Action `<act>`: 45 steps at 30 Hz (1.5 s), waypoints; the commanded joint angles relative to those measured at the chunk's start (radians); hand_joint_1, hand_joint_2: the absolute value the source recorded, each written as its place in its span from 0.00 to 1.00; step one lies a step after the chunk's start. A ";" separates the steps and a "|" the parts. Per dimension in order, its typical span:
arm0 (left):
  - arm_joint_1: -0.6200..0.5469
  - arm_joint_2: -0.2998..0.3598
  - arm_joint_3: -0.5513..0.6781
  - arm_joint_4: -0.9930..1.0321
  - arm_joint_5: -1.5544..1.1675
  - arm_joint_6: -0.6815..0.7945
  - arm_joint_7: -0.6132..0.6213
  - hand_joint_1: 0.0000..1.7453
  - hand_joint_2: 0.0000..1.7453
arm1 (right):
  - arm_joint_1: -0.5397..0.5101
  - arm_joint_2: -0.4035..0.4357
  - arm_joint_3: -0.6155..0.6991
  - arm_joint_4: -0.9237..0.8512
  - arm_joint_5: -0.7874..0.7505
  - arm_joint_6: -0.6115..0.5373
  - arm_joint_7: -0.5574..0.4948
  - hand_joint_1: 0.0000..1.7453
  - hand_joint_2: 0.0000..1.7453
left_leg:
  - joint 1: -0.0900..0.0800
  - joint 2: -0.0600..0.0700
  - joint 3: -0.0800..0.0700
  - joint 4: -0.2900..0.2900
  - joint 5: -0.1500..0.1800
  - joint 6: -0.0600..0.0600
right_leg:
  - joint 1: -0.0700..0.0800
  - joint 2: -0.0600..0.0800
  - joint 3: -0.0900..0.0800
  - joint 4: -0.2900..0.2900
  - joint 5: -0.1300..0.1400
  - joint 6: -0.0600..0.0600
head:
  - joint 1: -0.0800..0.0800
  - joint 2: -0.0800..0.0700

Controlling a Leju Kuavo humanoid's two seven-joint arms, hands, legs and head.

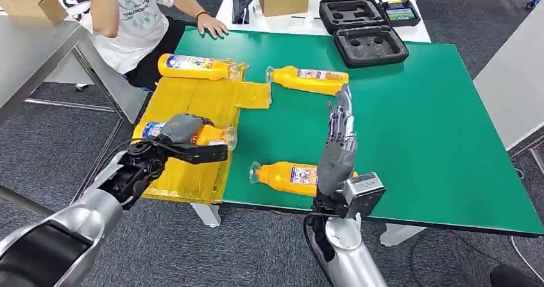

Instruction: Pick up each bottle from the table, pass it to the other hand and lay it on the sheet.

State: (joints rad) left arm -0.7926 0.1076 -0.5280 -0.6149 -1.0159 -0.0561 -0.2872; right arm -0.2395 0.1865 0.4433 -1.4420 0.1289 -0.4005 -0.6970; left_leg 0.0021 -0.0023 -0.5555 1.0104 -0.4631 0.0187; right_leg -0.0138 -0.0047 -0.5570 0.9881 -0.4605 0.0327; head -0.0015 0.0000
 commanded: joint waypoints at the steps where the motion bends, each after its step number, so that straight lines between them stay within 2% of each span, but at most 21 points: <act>1: -0.109 -0.024 -0.058 0.196 0.006 -0.040 -0.006 1.00 1.00 | -0.048 -0.007 0.002 0.105 -0.007 0.000 -0.001 0.00 0.00 | 0.001 0.000 0.000 0.001 0.000 -0.001 | 0.001 0.000 0.000 0.000 0.000 -0.001 | 0.000 0.000; 2: -0.106 -0.028 -0.052 0.203 0.012 -0.039 -0.001 1.00 1.00 | -0.044 -0.004 -0.003 0.115 -0.019 0.006 -0.001 0.00 0.00 | 0.002 0.000 0.000 0.001 0.000 -0.001 | 0.002 0.000 0.001 0.000 0.001 -0.001 | 0.000 0.000; 3: -0.106 -0.026 -0.056 0.212 0.006 -0.040 0.007 1.00 1.00 | -0.044 -0.004 -0.005 0.125 -0.027 0.018 -0.001 0.00 1.00 | 0.002 0.000 -0.001 0.002 0.000 -0.001 | 0.002 0.000 0.000 0.000 0.001 -0.002 | 0.000 0.000; 20: -0.042 -0.040 -0.056 0.265 -0.017 -0.034 0.055 1.00 1.00 | -0.042 0.009 -0.003 0.176 -0.018 0.040 -0.001 0.00 1.00 | 0.001 0.001 0.000 0.000 0.000 -0.001 | 0.001 0.001 0.001 -0.001 0.000 -0.001 | 0.000 0.000; 38: -0.046 -0.051 -0.045 0.294 -0.044 -0.092 0.056 1.00 1.00 | -0.075 0.030 -0.016 0.218 -0.021 0.058 -0.001 0.00 1.00 | 0.001 0.001 0.000 0.000 0.001 -0.002 | 0.001 0.001 0.001 -0.001 0.001 -0.001 | 0.000 0.000; 39: -0.047 -0.052 -0.041 0.298 -0.042 -0.107 0.049 0.89 1.00 | -0.077 0.031 -0.016 0.222 -0.019 0.057 -0.001 0.00 1.00 | 0.001 0.001 0.001 -0.001 0.001 -0.002 | 0.001 0.001 0.001 0.000 0.001 -0.001 | 0.000 0.000; 41: -0.048 -0.051 -0.040 0.299 -0.042 -0.112 0.048 0.90 1.00 | -0.079 0.032 -0.017 0.224 -0.019 0.058 -0.001 0.00 1.00 | 0.001 0.001 0.001 0.000 0.001 -0.002 | 0.001 0.001 0.001 -0.001 0.001 -0.001 | 0.000 0.000; 42: -0.048 -0.052 -0.036 0.302 -0.039 -0.119 0.046 0.72 1.00 | -0.084 0.033 -0.018 0.229 -0.020 0.058 -0.001 0.00 1.00 | 0.001 0.001 0.001 0.000 0.001 -0.002 | 0.001 0.001 0.001 -0.001 0.001 -0.001 | 0.000 0.000; 43: -0.048 -0.051 -0.037 0.303 -0.041 -0.127 0.045 0.47 1.00 | -0.087 0.033 -0.018 0.231 -0.020 0.059 -0.001 0.00 1.00 | 0.000 0.001 0.001 0.000 0.001 -0.001 | 0.001 0.001 0.001 0.000 0.001 -0.001 | 0.000 0.000; 44: -0.048 -0.051 -0.037 0.303 -0.041 -0.127 0.045 0.47 1.00 | -0.087 0.033 -0.018 0.231 -0.020 0.059 -0.001 0.00 1.00 | 0.000 0.000 0.000 0.000 0.001 -0.001 | 0.000 0.001 0.000 0.000 0.000 -0.001 | 0.000 0.000; 45: -0.046 -0.049 -0.032 0.302 -0.037 -0.135 0.032 0.13 0.00 | -0.089 0.034 -0.019 0.234 -0.019 0.056 -0.001 0.00 1.00 | 0.001 0.001 0.001 0.000 0.001 -0.002 | 0.001 0.001 0.001 0.000 0.001 -0.001 | 0.000 0.000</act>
State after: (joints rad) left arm -0.8248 0.0721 -0.5634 -0.3887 -1.0548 -0.1587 -0.2415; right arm -0.2697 0.2220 0.4364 -1.2905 0.1114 -0.3468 -0.6970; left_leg 0.0020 -0.0029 -0.5556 1.0103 -0.4624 0.0179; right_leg -0.0138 -0.0049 -0.5567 0.9883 -0.4604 0.0327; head -0.0011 0.0000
